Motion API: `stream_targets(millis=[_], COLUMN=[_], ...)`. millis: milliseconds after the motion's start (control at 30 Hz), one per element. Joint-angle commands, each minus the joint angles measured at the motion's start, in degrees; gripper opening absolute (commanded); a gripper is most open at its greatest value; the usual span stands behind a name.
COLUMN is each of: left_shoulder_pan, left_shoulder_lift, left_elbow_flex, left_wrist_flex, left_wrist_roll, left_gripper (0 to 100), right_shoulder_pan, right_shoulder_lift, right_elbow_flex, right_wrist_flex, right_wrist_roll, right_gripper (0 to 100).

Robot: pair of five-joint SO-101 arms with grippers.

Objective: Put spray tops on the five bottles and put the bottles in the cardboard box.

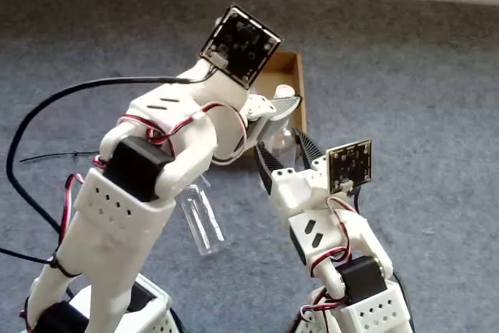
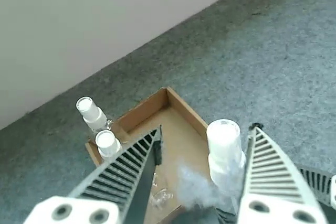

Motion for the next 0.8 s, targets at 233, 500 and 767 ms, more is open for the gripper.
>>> stream_targets(millis=[233,500,767], left_shoulder_pan=[-2.8,-3.1,-3.2], left_shoulder_lift=[0.0,0.0,0.7], left_elbow_flex=[0.0,0.1,-12.4], left_wrist_flex=[0.6,2.6,2.6], left_wrist_roll=[-0.6,-0.6,-1.8], left_gripper=[24,24,24], right_shoulder_pan=[1.0,1.0,1.0], right_shoulder_lift=[0.3,0.3,0.3], right_elbow_flex=[-3.9,-4.0,-4.0], right_wrist_flex=[0.0,0.0,0.0], right_wrist_roll=[-0.4,-0.4,-0.4], right_gripper=[0.5,0.5,0.5])
